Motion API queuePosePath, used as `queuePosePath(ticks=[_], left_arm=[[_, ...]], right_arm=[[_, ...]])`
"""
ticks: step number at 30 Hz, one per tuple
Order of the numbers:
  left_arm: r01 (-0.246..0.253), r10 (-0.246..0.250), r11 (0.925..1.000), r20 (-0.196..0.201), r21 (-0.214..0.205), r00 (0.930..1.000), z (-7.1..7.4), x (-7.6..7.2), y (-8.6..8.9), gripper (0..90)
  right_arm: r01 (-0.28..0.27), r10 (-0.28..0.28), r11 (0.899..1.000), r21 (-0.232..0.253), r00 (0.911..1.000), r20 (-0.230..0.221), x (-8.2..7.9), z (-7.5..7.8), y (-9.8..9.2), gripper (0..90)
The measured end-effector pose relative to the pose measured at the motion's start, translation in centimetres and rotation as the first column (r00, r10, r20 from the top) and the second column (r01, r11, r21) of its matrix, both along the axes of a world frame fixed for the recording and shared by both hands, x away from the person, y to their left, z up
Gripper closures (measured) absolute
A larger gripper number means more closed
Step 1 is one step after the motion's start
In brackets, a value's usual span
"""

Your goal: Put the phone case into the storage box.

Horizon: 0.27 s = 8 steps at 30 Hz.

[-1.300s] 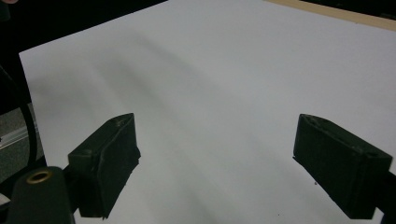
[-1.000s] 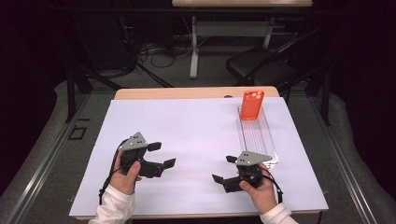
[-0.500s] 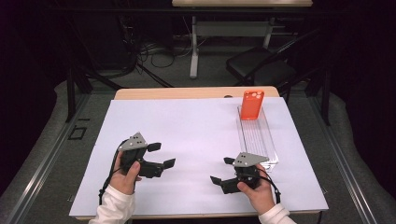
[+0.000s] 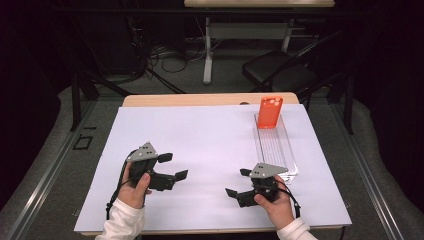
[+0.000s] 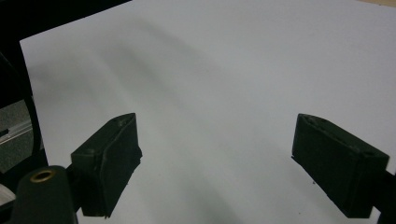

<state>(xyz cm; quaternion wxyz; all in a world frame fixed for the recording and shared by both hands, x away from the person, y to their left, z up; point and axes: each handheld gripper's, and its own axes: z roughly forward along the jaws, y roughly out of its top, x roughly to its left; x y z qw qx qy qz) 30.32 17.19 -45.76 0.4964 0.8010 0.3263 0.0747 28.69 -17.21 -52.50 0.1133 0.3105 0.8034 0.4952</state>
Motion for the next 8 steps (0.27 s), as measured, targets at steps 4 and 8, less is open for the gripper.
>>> queuePosePath(ticks=[4, 8], left_arm=[[0.001, -0.001, 1.0, -0.003, 0.003, 1.0, -0.07, 0.04, -0.01, 16.2], [-0.002, 0.002, 1.0, 0.0, -0.002, 1.0, -0.02, 0.03, 0.0, 16.2]], right_arm=[[-0.001, 0.001, 1.0, -0.004, 1.0, 0.003, 0.06, -0.02, -0.04, 14.4], [0.004, -0.004, 1.0, -0.013, 0.9999, 0.014, -0.03, 0.07, -0.02, 14.5]])
